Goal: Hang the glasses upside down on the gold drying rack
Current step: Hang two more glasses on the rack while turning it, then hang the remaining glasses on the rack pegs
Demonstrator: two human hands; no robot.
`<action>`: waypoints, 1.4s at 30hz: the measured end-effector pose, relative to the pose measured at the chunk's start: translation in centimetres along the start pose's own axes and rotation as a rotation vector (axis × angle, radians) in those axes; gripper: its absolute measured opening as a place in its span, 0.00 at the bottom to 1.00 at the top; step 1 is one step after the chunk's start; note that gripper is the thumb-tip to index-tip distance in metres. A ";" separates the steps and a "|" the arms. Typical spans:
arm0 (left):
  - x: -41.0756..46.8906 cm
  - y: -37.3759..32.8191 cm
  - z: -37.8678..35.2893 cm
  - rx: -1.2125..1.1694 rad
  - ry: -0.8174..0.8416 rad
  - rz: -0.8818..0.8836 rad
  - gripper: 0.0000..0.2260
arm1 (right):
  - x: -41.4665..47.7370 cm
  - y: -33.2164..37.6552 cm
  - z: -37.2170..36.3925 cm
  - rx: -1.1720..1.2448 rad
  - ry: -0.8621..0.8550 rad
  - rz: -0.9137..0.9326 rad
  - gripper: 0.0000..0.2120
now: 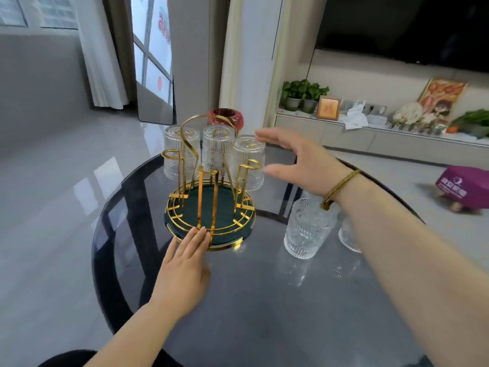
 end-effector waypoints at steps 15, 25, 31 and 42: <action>-0.5 -1.9 -0.6 -0.009 0.077 0.042 0.29 | -17.9 -16.3 -4.7 0.500 -0.846 -0.569 0.37; -0.4 -2.0 -0.8 -0.044 0.094 0.062 0.29 | -14.7 -19.7 -5.0 0.200 -0.762 -0.804 0.49; -0.2 -1.7 -0.9 -0.058 0.099 0.071 0.30 | -14.4 -20.3 -5.0 0.086 -0.796 -0.867 0.42; -0.2 -1.7 -0.9 -0.070 0.099 0.074 0.29 | -13.3 -17.2 -3.5 0.199 -0.806 -0.496 0.37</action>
Point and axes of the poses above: each hand's wrist, its own x-axis towards the middle knuckle, its own z-axis out of the back of the hand, y = z × x, the point moved 10 cm from there along x, towards the middle knuckle, and after that the axes turned 3 degrees about x, right-handed, at the moved point
